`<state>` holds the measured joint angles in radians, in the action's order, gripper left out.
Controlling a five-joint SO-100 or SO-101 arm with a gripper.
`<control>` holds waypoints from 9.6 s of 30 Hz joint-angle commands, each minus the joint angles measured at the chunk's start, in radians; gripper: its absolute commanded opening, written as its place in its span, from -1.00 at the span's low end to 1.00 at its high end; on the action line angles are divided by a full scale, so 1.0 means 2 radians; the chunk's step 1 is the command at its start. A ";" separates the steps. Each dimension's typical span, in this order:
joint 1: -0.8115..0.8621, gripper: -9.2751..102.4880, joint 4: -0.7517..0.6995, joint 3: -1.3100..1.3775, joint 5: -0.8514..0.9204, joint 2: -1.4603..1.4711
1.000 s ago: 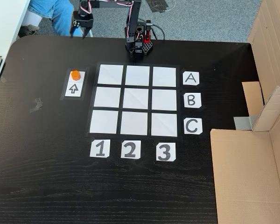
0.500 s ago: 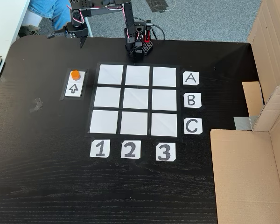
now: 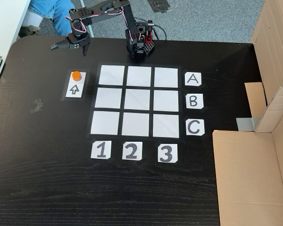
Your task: Pick up the round, orange token and place it in the grid on square B2.
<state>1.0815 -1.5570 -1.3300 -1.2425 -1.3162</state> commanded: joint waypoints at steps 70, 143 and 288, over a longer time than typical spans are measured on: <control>-0.071 0.87 0.005 0.230 0.213 0.255; -0.527 -0.84 0.026 -0.107 0.031 -0.212; 0.307 -0.85 0.326 -0.831 -0.113 -1.006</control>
<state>1.6950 -0.9035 -2.9989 -1.4665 -3.3195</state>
